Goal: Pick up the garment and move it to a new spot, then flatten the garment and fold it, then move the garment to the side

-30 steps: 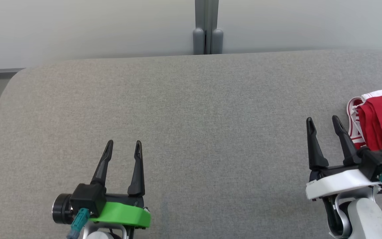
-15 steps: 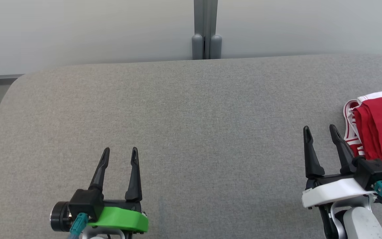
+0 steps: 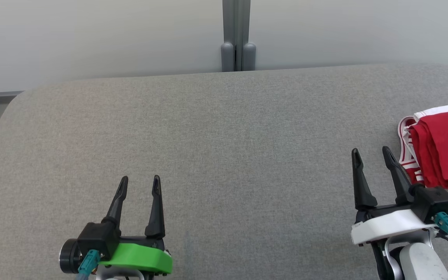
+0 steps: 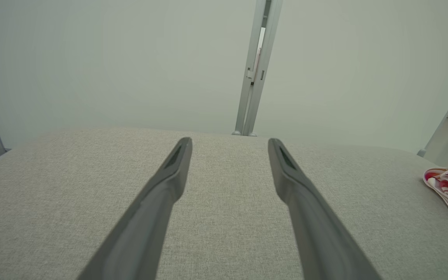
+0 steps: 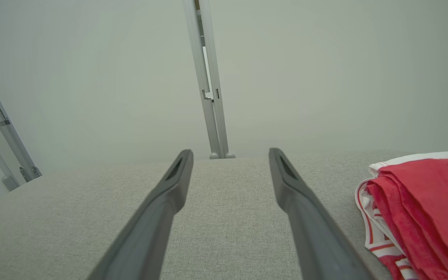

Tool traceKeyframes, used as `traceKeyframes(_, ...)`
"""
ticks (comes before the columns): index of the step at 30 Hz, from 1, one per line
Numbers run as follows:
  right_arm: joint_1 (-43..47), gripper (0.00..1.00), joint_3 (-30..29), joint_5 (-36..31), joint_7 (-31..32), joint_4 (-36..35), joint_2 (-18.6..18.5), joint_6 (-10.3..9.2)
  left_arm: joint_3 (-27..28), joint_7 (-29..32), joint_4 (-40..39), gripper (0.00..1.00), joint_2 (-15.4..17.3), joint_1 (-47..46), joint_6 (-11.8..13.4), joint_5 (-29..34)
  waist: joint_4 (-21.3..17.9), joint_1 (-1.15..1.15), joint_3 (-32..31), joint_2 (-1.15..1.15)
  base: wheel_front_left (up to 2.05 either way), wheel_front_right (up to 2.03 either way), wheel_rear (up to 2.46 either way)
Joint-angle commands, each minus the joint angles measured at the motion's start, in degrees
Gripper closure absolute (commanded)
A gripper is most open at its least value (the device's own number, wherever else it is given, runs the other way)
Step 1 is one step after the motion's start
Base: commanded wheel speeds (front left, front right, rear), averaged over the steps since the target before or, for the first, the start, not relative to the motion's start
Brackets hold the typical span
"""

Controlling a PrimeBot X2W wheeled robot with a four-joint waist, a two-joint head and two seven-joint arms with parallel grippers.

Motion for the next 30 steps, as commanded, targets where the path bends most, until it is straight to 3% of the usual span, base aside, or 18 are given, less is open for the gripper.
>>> traceKeyframes(1, 0.6, 0.00, 0.1, -0.3, -0.1, -0.2, 0.0, -0.05, 0.1, -0.2, 0.2, 0.00, 0.3, 1.1, 0.2, 0.3, 0.0, 0.00, -0.1, 0.00, 0.00, 0.00, 0.00)
traceKeyframes(20, 0.6, 0.00, 0.1, 0.7, -0.1, 0.1, 0.0, -0.05, 2.0, -0.2, -1.4, 0.00, 0.3, 1.6, 0.3, -3.1, -0.4, 0.00, -0.6, 0.00, 0.00, 0.00, 0.00)
traceKeyframes(30, 0.3, 0.00, 0.1, 1.0, -0.1, 0.3, 0.0, -0.05, 2.2, -0.2, -1.8, 0.00, 0.3, 1.9, -1.0, -5.4, -0.5, 0.00, -0.6, 0.00, 0.00, 0.00, 0.00)
